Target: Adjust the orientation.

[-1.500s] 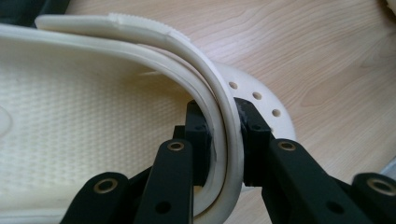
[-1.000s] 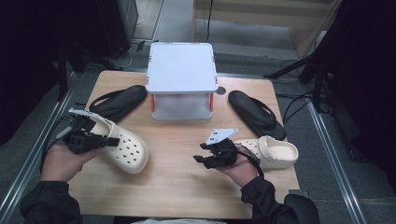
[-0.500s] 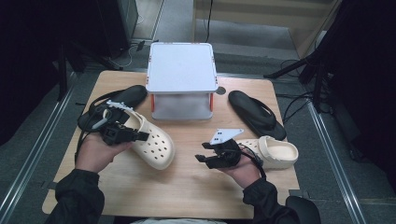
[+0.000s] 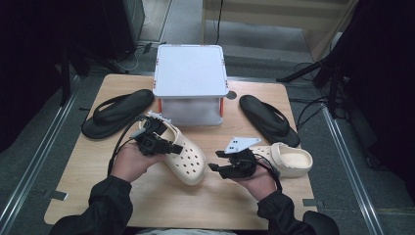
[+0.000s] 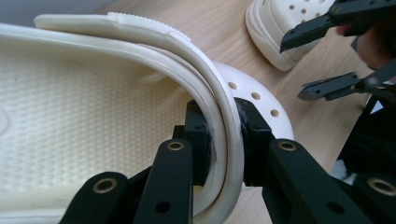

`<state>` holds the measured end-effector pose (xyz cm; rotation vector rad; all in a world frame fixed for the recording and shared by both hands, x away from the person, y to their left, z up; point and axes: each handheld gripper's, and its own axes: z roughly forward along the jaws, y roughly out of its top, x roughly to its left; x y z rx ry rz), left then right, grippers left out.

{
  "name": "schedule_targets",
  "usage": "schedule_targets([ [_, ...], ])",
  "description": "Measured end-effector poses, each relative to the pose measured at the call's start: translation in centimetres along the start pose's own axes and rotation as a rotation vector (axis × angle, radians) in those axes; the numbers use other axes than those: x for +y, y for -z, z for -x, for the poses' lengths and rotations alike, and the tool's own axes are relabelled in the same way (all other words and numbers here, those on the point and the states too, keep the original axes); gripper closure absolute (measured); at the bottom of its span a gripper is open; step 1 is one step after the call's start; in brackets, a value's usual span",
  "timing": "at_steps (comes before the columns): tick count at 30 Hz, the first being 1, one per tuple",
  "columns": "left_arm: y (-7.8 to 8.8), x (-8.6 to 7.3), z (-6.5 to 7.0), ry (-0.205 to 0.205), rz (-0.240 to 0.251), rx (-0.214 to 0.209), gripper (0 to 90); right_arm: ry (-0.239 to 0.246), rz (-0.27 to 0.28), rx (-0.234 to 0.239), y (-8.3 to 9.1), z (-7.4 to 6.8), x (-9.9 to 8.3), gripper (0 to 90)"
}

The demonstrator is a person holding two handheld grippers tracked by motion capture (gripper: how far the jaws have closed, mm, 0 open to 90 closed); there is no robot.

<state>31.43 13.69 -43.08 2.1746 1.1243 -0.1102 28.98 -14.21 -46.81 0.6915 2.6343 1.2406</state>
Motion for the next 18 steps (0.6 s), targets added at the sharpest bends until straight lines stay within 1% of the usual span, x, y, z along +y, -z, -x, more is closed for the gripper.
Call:
schedule_targets([
  [3, -0.9, 0.0, -0.3, 0.006, -0.021, 0.005, 77.8, -0.007, -0.002, -0.004, 0.2, -0.1, -0.2, 48.1],
  [4, -1.2, 0.0, -0.3, 0.014, -0.028, 0.003, 77.8, -0.007, -0.003, -0.007, 0.2, -0.1, -0.3, 48.1],
  [7, -2.0, 0.0, -0.7, 0.02, -0.045, 0.0, 77.5, -0.017, -0.005, -0.011, 0.3, -0.2, -0.5, 47.9],
  [8, -2.2, 0.0, -0.8, 0.027, -0.043, 0.0, 77.4, -0.019, -0.007, -0.012, 0.3, -0.2, -0.5, 47.9],
  [10, -2.3, 0.0, -1.2, 0.023, -0.064, -0.002, 76.6, -0.018, -0.008, -0.014, 0.3, -0.3, -0.7, 47.8],
  [11, -2.4, 0.0, -1.3, 0.034, -0.068, -0.007, 76.4, -0.023, -0.01, -0.016, 0.3, -0.3, -0.7, 47.8],
  [12, -2.4, 0.1, -1.4, 0.031, -0.071, 0.002, 75.9, -0.023, -0.012, -0.018, 0.3, -0.3, -0.8, 47.8],
  [14, -2.5, 0.0, -1.5, 0.04, -0.073, 0.021, 74.2, -0.029, -0.018, -0.018, 0.3, -0.4, -0.9, 47.8],
  [16, -2.5, 0.0, -1.7, 0.042, -0.077, 0.017, 72.8, -0.029, -0.016, -0.021, 0.3, -0.4, -1.0, 47.8],
  [18, -2.6, 0.0, -1.9, 0.042, -0.073, 0.027, 71.6, -0.031, -0.014, -0.023, 0.2, -0.5, -1.0, 47.8],
])
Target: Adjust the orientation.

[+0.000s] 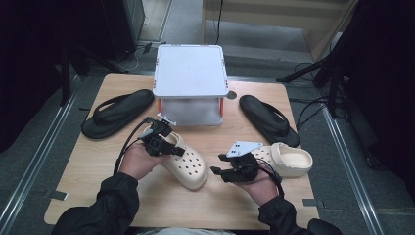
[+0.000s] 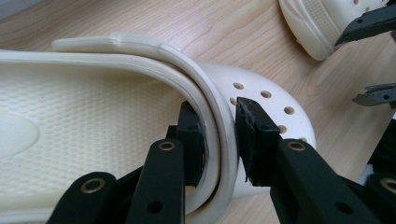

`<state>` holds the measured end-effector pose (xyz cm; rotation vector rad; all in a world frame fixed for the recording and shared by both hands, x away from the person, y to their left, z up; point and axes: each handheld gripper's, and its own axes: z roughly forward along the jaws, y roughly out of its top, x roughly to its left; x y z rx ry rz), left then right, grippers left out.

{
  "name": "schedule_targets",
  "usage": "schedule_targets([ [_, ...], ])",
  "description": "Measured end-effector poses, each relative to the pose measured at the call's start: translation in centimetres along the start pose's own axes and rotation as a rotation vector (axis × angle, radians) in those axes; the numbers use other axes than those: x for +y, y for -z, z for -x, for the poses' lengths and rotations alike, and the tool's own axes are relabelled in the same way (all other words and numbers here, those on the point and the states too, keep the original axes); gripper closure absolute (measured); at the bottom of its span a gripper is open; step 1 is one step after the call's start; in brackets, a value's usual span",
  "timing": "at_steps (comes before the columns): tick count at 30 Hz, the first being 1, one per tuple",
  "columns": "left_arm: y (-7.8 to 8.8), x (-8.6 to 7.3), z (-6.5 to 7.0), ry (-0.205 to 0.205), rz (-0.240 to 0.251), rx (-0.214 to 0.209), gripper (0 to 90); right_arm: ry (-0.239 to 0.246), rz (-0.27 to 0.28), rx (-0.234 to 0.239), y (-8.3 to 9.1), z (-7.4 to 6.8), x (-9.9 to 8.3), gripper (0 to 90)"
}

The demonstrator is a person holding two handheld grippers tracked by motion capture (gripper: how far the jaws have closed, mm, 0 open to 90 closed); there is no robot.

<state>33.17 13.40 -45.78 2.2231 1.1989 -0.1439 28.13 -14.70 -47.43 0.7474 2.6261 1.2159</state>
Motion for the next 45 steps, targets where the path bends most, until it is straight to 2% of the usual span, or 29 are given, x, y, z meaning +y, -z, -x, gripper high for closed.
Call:
schedule_targets([
  [3, 0.0, 0.1, -0.3, 0.001, -0.004, -0.014, 70.3, -0.006, -0.004, 0.002, -0.1, -0.1, 0.0, 47.8],
  [6, 0.1, 0.1, -0.2, -0.006, 0.0, -0.005, 69.1, -0.007, -0.004, 0.002, -0.2, -0.2, 0.0, 47.8],
  [10, 0.8, 0.1, -0.1, -0.047, -0.008, 0.026, 68.3, -0.01, -0.004, 0.013, -0.4, -0.4, 0.1, 47.8],
  [13, 1.8, 0.1, 0.0, -0.055, 0.016, 0.04, 66.3, -0.012, -0.011, 0.014, -0.6, -0.6, 0.0, 47.9],
  [15, 2.6, 0.1, 0.1, -0.05, 0.054, 0.024, 66.7, -0.014, -0.014, 0.016, -0.7, -0.6, 0.0, 48.2],
  [21, 4.7, 0.2, -0.3, -0.083, 0.091, 0.034, 70.6, -0.03, 0.006, 0.03, -0.7, -0.9, 0.1, 51.3],
  [25, 5.2, 0.0, -1.9, -0.069, 0.09, 0.056, 77.9, -0.047, 0.023, 0.034, -0.7, -1.3, 0.2, 56.6],
  [28, 5.0, -0.1, -3.3, -0.078, 0.071, 0.078, 82.5, -0.057, 0.032, 0.041, -0.7, -1.7, 0.3, 62.9],
  [32, 4.7, -0.3, -5.0, -0.088, 0.064, 0.078, 89.8, -0.06, 0.029, 0.043, -1.0, -2.3, 0.3, 73.7],
  [34, 4.6, -0.3, -5.9, -0.092, 0.048, 0.07, 90.0, -0.063, 0.027, 0.043, -1.1, -2.6, 0.3, 80.3],
  [35, 4.6, -0.3, -5.9, -0.092, 0.048, 0.07, 90.0, -0.065, 0.029, 0.044, -1.2, -2.8, 0.3, 83.4],
  [37, 4.2, -0.3, -7.0, -0.096, 0.048, 0.075, 90.0, -0.067, 0.031, 0.054, -1.4, -3.1, 0.3, 88.2],
  [42, 3.3, -0.4, -8.2, -0.168, 0.045, 0.096, 90.0, -0.063, 0.039, 0.063, -2.1, -4.3, 0.5, 90.0],
  [45, 2.7, -0.6, -8.8, -0.184, 0.038, 0.101, 90.0, -0.061, 0.043, 0.057, -2.7, -5.2, 0.6, 90.0],
])
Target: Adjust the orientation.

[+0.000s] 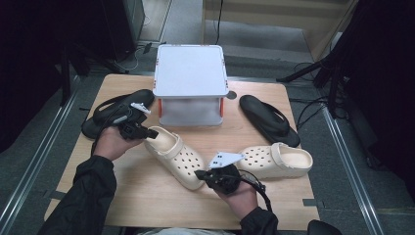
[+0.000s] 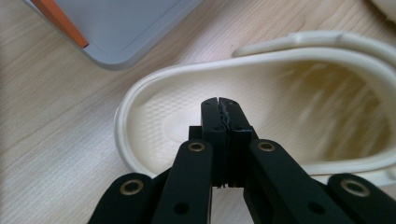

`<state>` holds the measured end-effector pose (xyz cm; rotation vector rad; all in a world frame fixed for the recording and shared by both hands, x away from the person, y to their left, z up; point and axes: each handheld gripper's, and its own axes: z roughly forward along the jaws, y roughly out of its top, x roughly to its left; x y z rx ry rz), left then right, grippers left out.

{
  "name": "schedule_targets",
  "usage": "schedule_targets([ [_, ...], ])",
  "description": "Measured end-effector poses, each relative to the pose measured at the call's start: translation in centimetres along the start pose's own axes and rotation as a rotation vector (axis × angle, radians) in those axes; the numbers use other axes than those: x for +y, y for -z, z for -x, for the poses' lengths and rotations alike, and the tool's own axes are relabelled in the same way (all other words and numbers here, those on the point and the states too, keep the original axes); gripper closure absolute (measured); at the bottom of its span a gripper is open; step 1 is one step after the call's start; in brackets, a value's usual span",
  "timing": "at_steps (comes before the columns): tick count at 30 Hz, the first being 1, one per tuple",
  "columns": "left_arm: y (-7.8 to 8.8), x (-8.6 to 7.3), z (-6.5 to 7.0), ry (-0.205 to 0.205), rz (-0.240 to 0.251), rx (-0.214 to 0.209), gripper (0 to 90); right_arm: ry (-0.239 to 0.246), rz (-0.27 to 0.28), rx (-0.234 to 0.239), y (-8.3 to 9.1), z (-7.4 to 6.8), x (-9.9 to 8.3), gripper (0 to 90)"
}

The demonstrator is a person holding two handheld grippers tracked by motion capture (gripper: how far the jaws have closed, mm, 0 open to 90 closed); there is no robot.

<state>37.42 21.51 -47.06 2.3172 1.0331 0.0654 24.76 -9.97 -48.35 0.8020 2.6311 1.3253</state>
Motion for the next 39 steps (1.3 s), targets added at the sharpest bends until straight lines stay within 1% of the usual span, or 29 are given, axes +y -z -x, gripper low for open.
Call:
schedule_targets([
  [3, -0.6, -0.4, -0.5, 0.017, -0.003, -0.013, 90.0, 0.003, -0.006, 0.02, -0.7, -0.9, -0.1, 90.0],
  [5, -1.0, -0.7, -0.7, 0.012, -0.005, -0.001, 90.0, 0.009, -0.019, 0.027, -1.2, -1.5, -0.1, 90.0],
  [7, -1.1, -0.9, -0.9, 0.02, -0.001, -0.012, 90.0, 0.014, -0.032, 0.04, -2.0, -2.1, -0.2, 90.0],
  [9, -1.4, -1.1, -1.1, 0.017, -0.008, -0.006, 90.0, 0.01, -0.047, 0.049, -2.6, -2.5, -0.3, 90.0],
  [11, -1.5, -1.3, -1.3, 0.025, -0.007, -0.004, 90.0, 0.005, -0.063, 0.054, -3.4, -2.7, -0.4, 90.0],
  [13, -1.6, -1.5, -1.5, 0.034, -0.007, -0.014, 90.0, 0.007, -0.073, 0.052, -3.9, -2.8, -0.4, 90.0],
  [15, -1.6, -1.7, -1.7, 0.048, -0.003, -0.028, 90.0, 0.01, -0.082, 0.041, -4.2, -2.7, -0.3, 90.0],
  [17, -1.6, -1.8, -1.8, 0.05, 0.005, -0.03, 90.0, 0.004, -0.09, 0.036, -4.4, -2.5, -0.3, 90.0],
  [19, -1.6, -1.7, -1.6, 0.043, 0.004, -0.021, 90.0, -0.002, -0.088, 0.045, -4.4, -2.2, -0.4, 90.0],
  [23, -1.5, -1.9, -1.5, 0.041, -0.001, -0.018, 90.0, 0.002, -0.09, 0.038, -4.4, -2.2, -0.4, 90.0],
  [26, -1.4, -2.2, -1.5, 0.053, 0.006, -0.019, 90.0, -0.003, -0.094, 0.035, -4.3, -2.0, -0.4, 90.0],
  [28, -1.3, -2.4, -1.5, 0.052, 0.005, -0.019, 90.0, -0.009, -0.097, 0.029, -4.2, -1.8, -0.4, 90.0],
  [33, -1.1, -3.0, -0.9, 0.065, 0.006, -0.017, 90.0, -0.022, -0.096, 0.013, -3.9, -1.1, -0.5, 90.0],
  [39, -0.9, -3.5, -0.2, 0.067, 0.007, -0.018, 90.0, -0.042, -0.095, -0.011, -3.6, -0.2, -0.4, 90.0],
])
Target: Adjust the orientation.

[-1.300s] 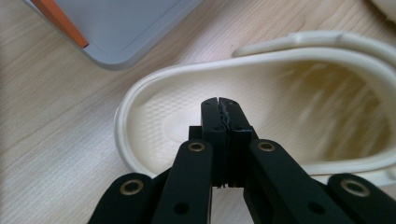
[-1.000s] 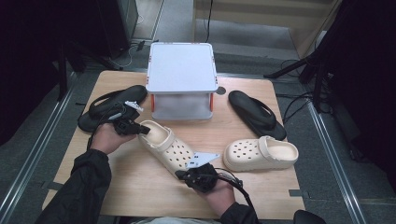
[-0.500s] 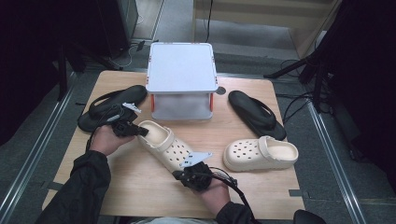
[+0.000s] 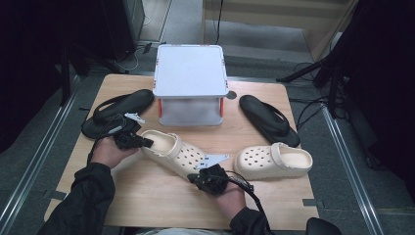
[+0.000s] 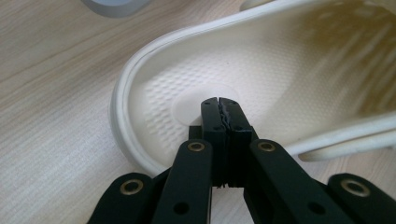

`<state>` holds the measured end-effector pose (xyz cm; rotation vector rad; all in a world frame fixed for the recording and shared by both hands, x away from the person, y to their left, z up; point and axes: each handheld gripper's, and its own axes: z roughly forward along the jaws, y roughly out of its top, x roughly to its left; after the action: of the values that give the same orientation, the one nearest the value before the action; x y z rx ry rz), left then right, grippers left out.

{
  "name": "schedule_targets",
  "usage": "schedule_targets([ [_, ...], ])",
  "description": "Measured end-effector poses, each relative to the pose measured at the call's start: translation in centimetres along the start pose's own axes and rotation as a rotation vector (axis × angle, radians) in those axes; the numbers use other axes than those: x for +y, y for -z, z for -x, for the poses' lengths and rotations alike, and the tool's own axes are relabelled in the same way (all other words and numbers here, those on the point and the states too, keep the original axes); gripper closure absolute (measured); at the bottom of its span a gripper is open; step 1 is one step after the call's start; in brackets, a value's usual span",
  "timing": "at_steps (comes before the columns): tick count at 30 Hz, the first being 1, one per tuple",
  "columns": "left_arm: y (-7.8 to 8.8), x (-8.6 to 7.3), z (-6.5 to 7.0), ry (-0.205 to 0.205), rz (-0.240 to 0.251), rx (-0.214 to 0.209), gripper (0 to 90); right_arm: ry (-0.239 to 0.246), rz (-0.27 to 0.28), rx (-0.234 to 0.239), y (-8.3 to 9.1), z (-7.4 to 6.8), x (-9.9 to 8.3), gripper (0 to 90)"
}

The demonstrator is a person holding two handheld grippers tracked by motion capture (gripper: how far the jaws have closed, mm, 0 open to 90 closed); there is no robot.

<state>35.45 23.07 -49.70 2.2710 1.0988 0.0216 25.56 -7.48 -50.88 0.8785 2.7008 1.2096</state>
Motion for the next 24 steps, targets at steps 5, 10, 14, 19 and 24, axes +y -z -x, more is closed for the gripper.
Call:
schedule_targets([
  [5, 0.2, -0.7, 0.7, 0.005, 0.001, -0.01, 90.0, -0.034, 0.005, -0.023, 0.3, 1.3, 0.1, 90.0],
  [10, 0.5, -1.5, 1.5, -0.006, -0.001, -0.007, 90.0, -0.06, 0.003, -0.044, 0.6, 2.2, 0.2, 90.0],
  [14, 0.6, -2.2, 2.2, 0.008, 0.004, -0.025, 90.0, -0.071, 0.007, -0.061, 0.6, 3.0, 0.5, 90.0],
  [19, 0.7, -2.8, 3.5, -0.003, -0.005, -0.028, 90.0, -0.098, 0.012, -0.083, 0.6, 3.9, 0.8, 90.0],
  [24, 0.7, -3.3, 4.6, -0.011, -0.012, -0.034, 90.0, -0.117, 0.016, -0.101, 0.4, 4.9, 1.3, 90.0],
])
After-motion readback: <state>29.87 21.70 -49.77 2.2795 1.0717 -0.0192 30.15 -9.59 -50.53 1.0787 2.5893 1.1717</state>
